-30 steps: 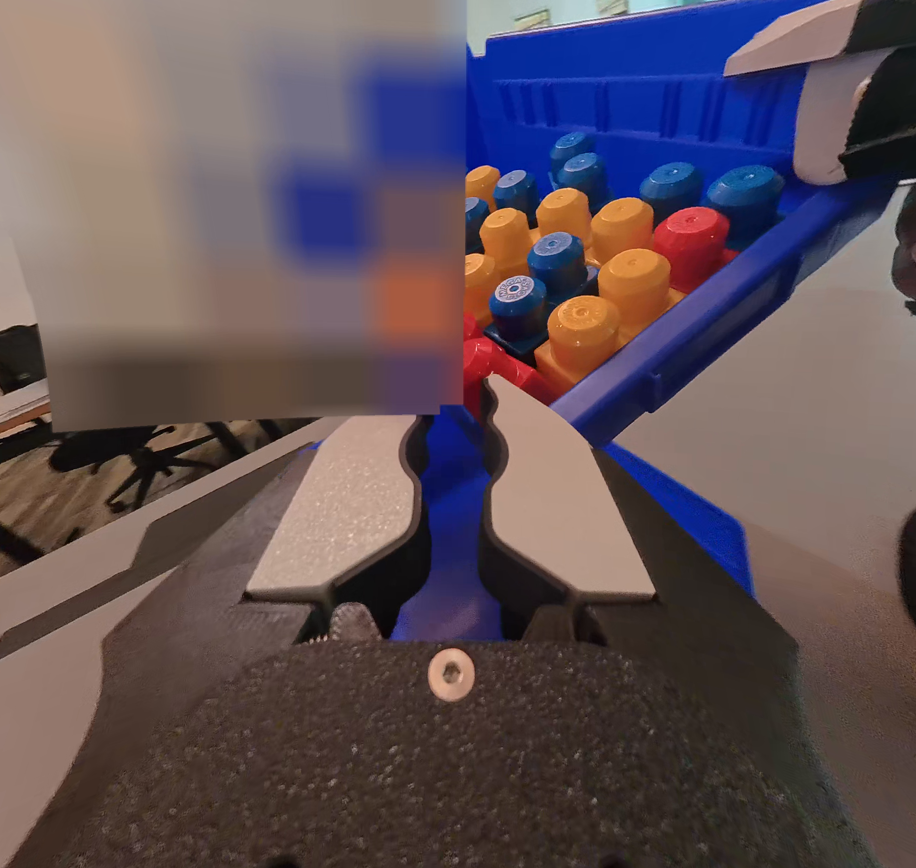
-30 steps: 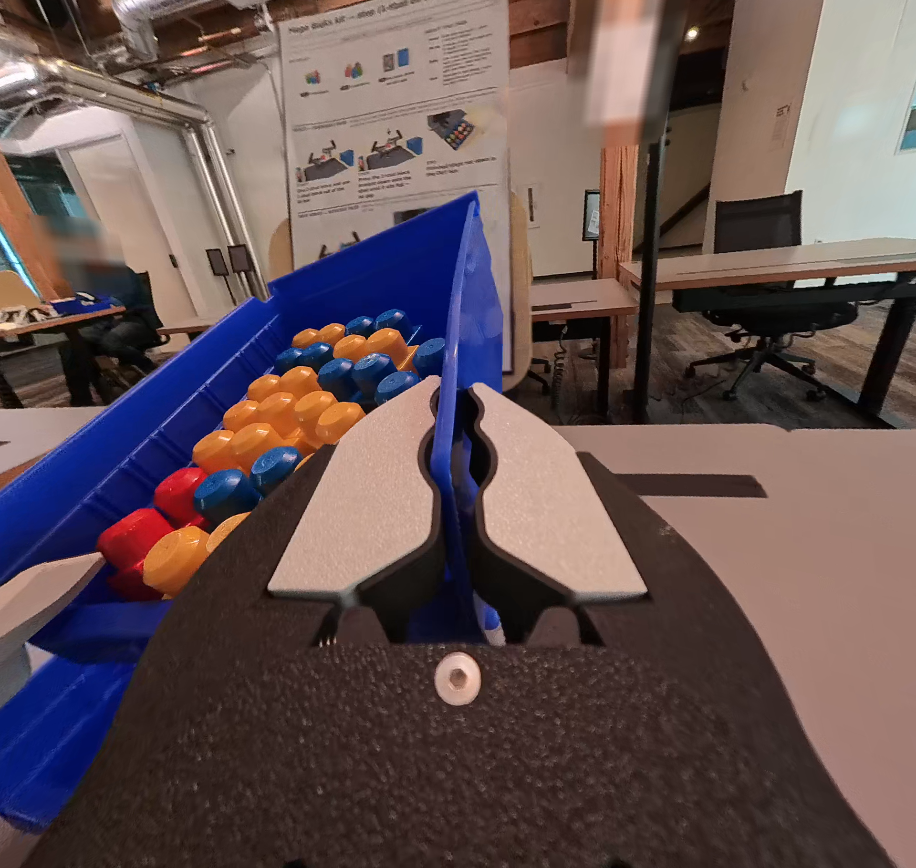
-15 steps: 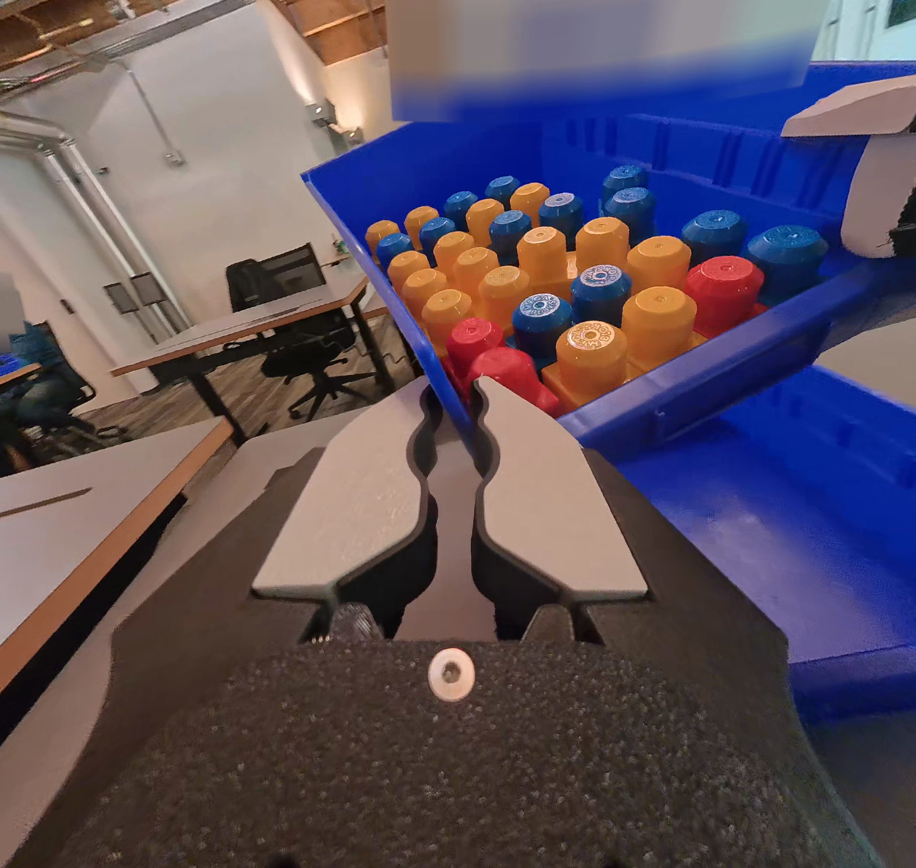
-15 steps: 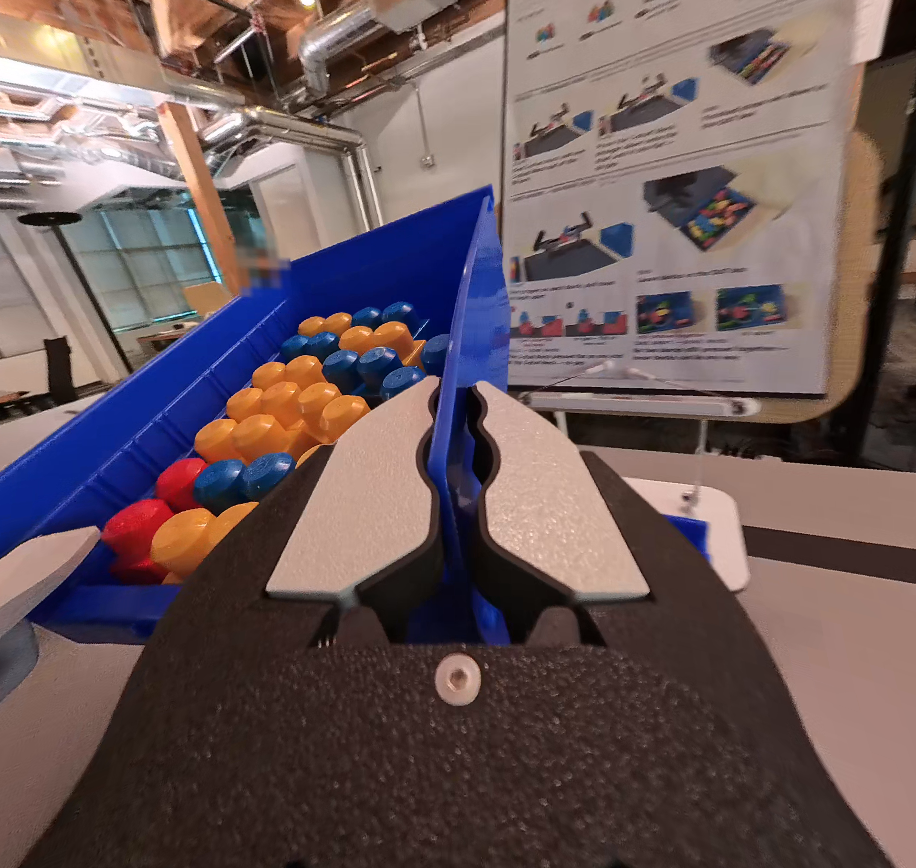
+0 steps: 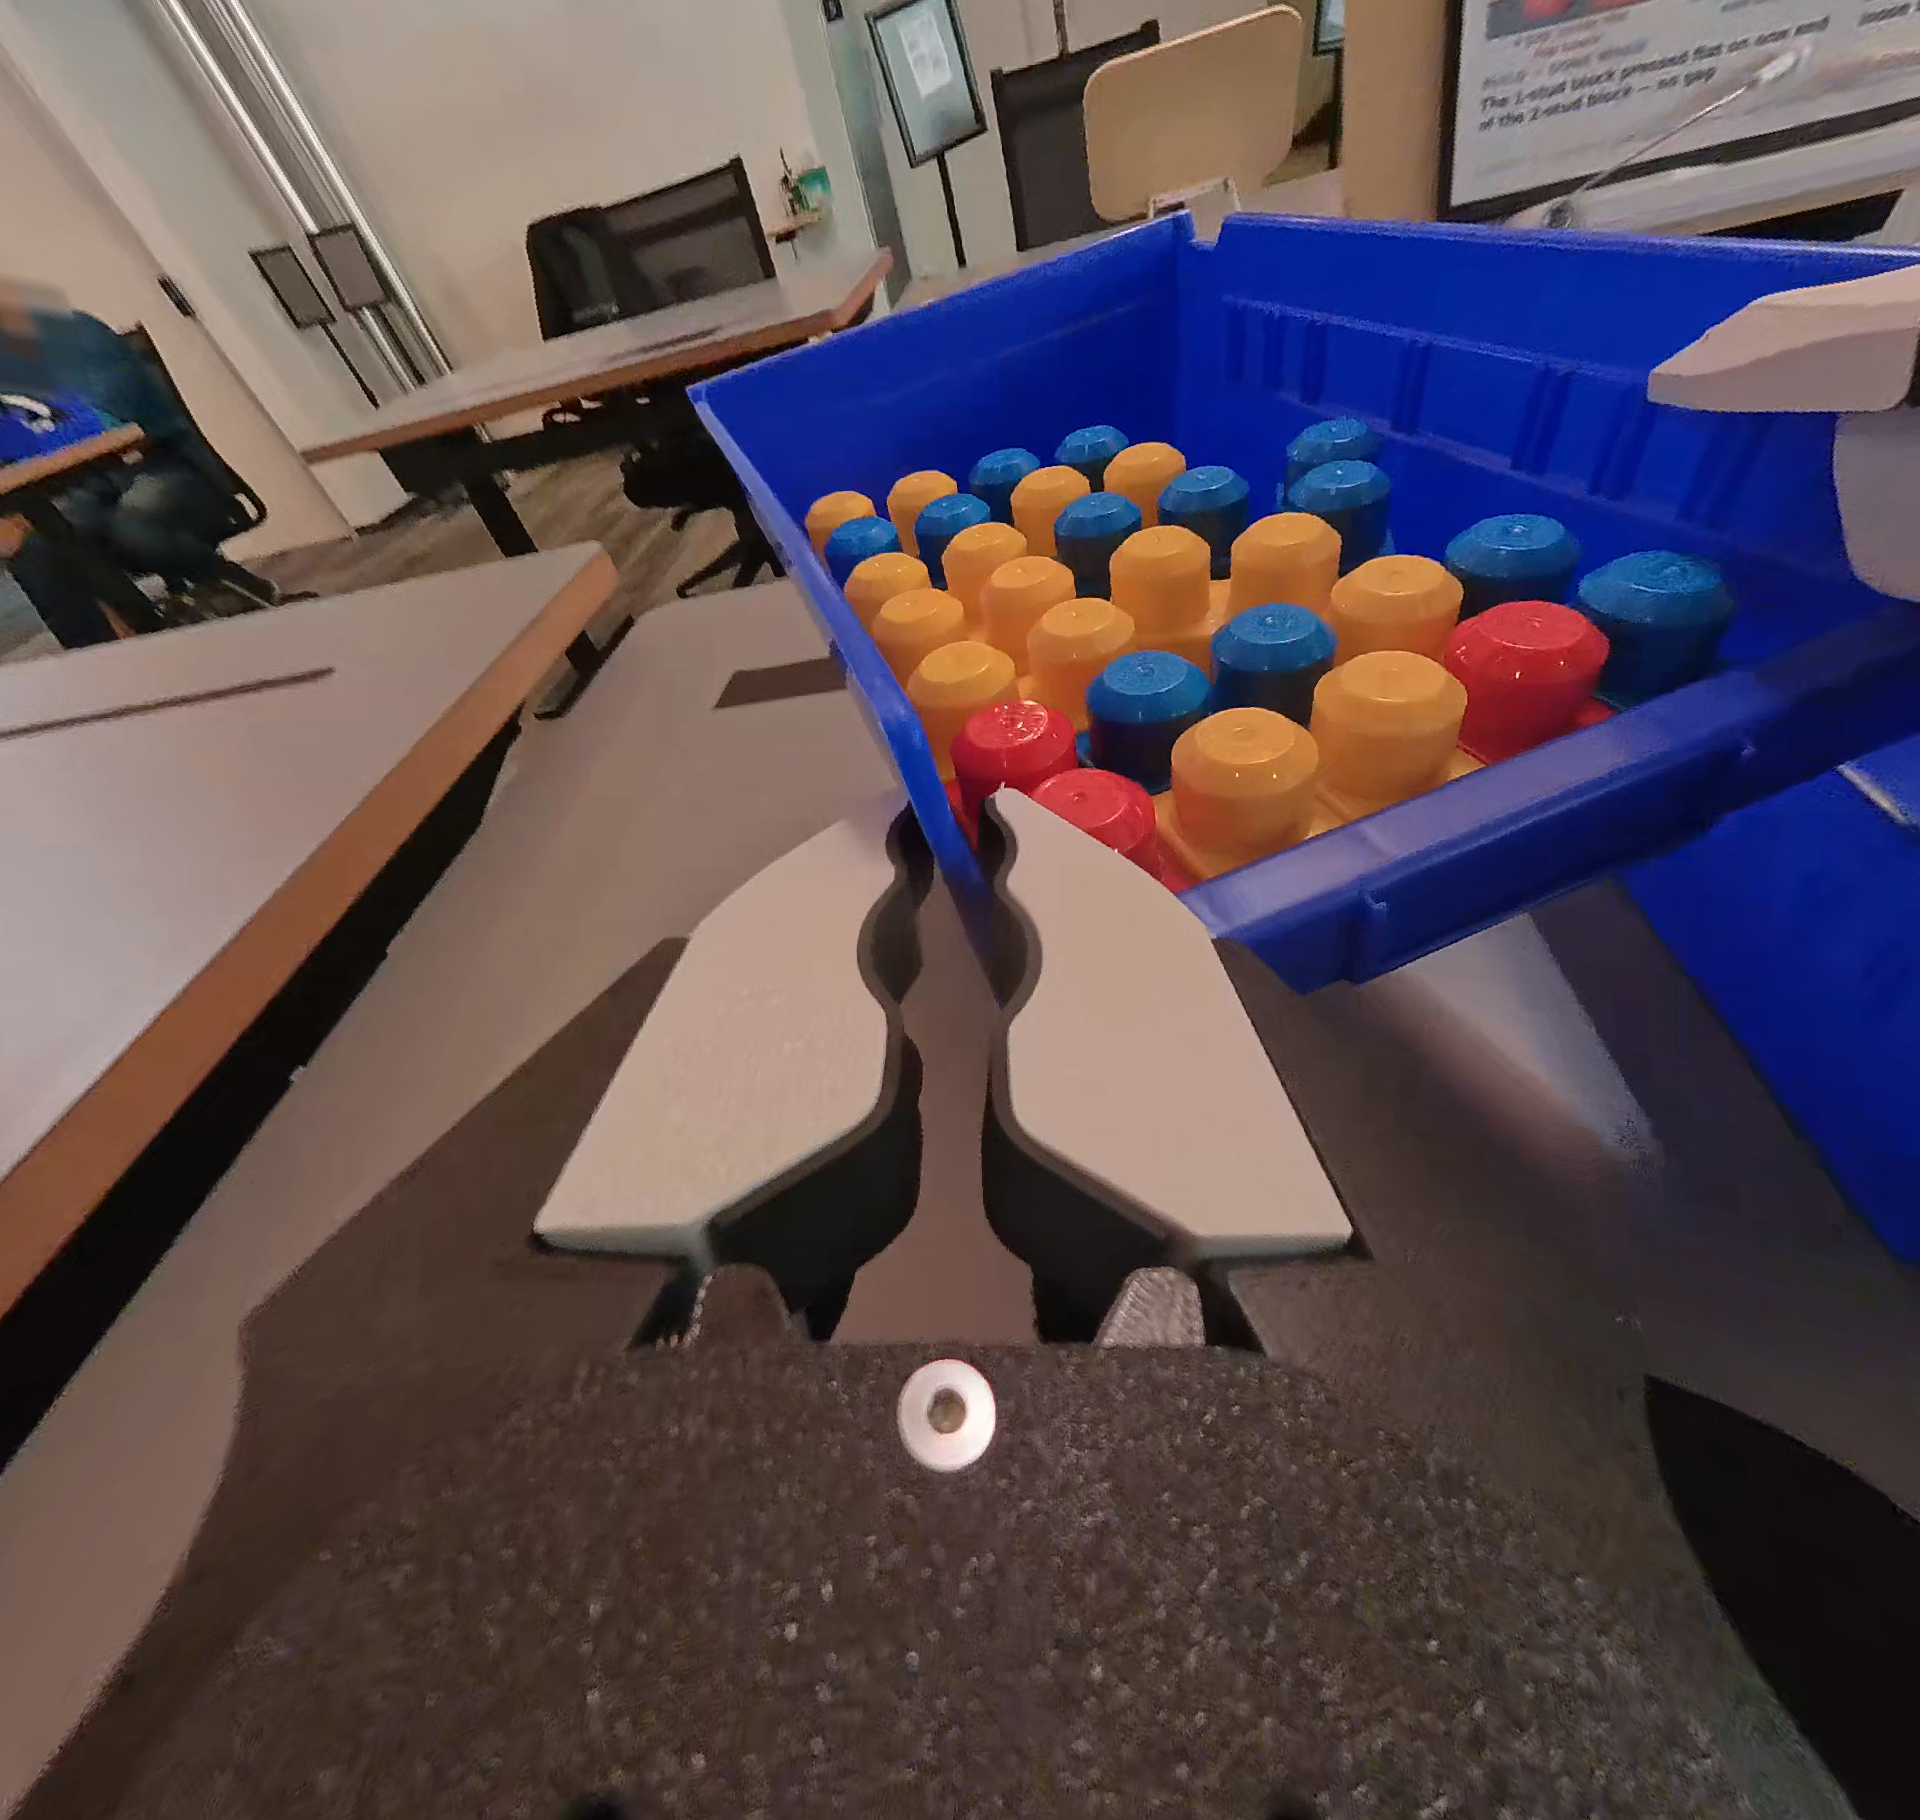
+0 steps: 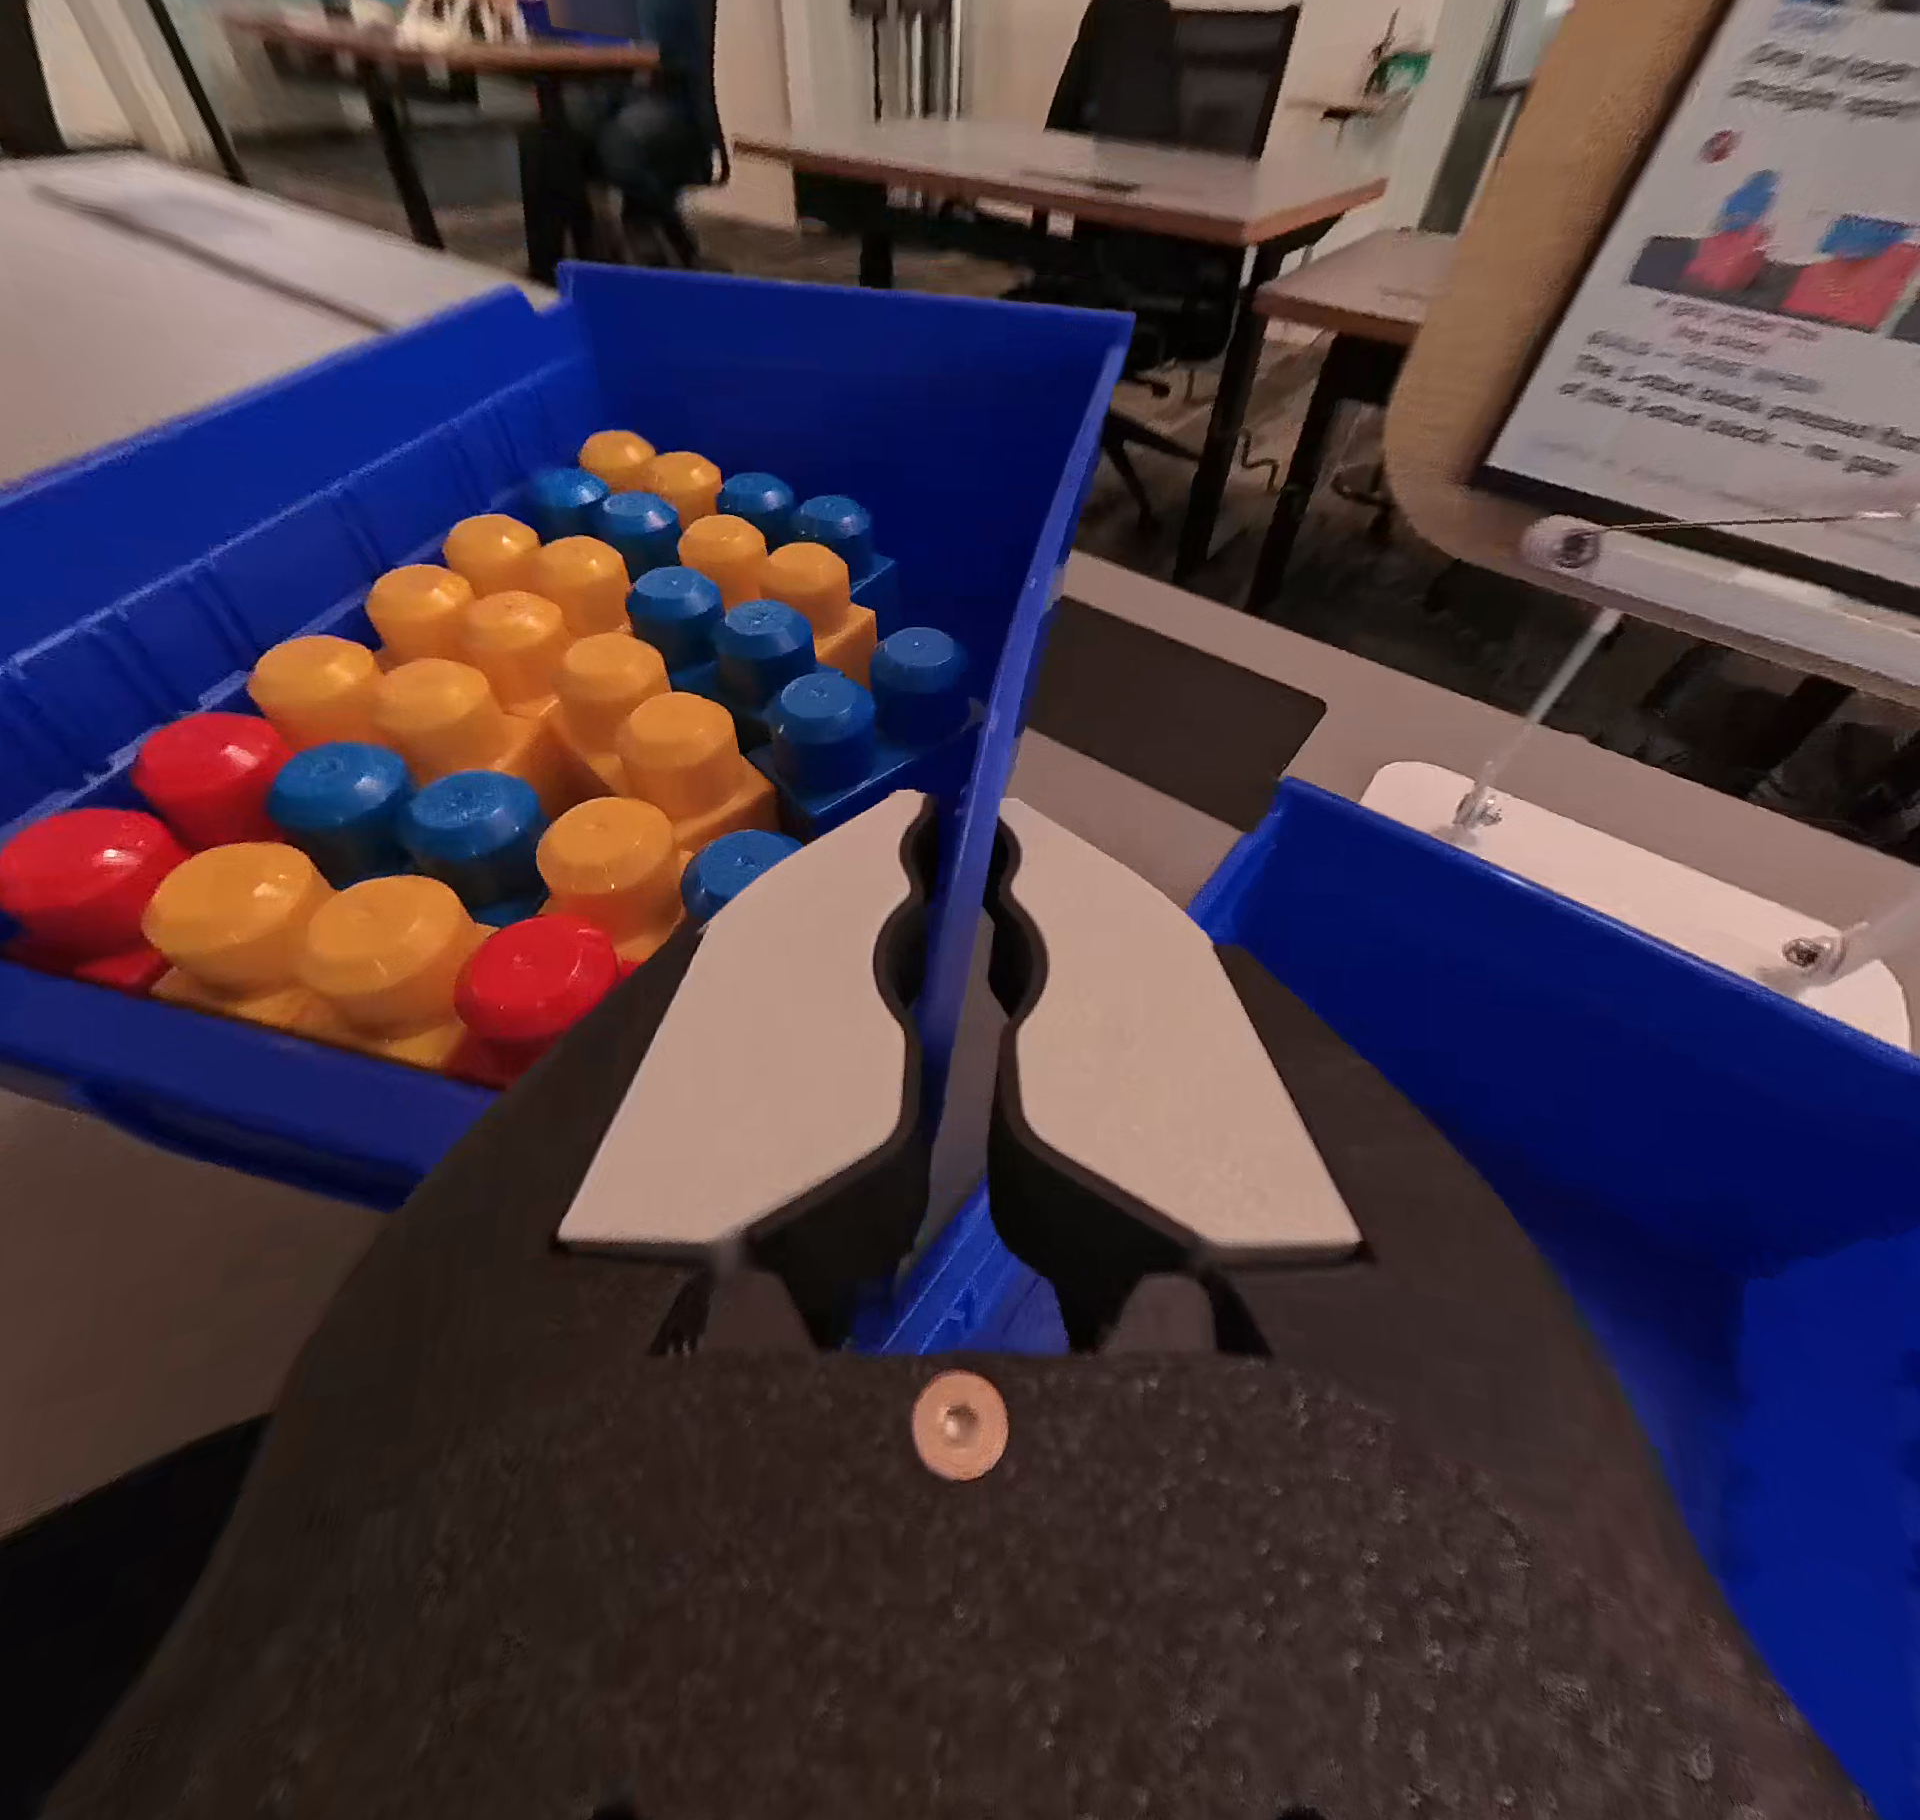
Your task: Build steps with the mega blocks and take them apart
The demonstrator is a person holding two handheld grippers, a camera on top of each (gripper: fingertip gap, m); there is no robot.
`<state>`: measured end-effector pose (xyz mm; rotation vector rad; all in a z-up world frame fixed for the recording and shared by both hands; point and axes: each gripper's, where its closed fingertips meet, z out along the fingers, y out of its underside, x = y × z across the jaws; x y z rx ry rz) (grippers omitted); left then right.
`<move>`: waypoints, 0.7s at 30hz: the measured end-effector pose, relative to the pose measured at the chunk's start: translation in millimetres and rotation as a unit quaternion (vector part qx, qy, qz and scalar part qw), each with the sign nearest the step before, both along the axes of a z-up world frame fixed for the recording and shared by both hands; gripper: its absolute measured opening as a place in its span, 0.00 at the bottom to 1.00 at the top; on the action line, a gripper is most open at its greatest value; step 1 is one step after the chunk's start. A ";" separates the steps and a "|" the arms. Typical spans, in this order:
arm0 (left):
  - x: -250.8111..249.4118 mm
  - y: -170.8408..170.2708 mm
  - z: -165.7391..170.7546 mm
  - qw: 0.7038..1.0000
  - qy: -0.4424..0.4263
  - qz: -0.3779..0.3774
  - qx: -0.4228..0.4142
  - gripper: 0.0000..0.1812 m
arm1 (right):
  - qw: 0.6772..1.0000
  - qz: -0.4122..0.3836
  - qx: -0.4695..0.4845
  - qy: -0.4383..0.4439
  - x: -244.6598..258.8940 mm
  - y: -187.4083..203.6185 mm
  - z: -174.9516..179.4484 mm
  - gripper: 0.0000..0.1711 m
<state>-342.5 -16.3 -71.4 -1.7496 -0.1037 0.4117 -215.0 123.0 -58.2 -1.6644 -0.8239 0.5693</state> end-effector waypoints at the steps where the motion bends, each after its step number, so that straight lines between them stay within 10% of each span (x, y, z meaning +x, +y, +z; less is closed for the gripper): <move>1: -4.0 0.1 -4.6 1.000 -0.008 -0.001 -0.002 0.05 | 1.000 0.008 0.001 -0.023 -4.7 -0.9 -3.7 0.05; 21: -48.7 1.7 -61.9 0.996 -0.081 0.040 -0.016 0.03 | 0.968 0.109 -0.074 -0.215 -28.8 -31.4 -74.4 0.26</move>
